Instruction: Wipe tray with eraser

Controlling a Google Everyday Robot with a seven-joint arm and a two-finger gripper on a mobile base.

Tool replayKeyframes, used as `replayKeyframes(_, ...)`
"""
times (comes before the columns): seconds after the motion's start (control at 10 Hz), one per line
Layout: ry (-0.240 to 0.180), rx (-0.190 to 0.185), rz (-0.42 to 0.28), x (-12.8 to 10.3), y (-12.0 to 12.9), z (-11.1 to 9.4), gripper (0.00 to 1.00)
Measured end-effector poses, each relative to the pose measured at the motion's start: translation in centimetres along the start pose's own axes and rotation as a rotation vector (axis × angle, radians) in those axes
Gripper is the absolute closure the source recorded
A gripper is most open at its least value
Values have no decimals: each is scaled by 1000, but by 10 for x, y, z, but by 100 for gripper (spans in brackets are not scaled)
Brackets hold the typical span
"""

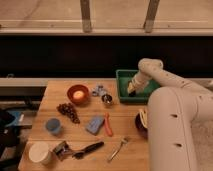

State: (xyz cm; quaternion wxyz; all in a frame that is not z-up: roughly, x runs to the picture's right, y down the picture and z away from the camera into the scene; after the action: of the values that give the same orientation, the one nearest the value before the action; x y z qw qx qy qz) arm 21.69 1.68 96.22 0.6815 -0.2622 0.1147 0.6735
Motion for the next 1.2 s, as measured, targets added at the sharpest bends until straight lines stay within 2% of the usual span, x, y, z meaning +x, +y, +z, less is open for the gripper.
replayKeyframes(0.3, -6, 54, 50, 11, -29, -15, 100)
replayKeyframes(0.6, -12, 81, 124, 9, -49, -19, 100)
replayKeyframes(0.9, -14, 71, 153, -5, -53, -13, 100)
replayKeyframes(1.1, -16, 55, 147, -14, -46, -8, 100)
replayKeyframes(1.2, -24, 39, 120, -22, -34, -8, 100)
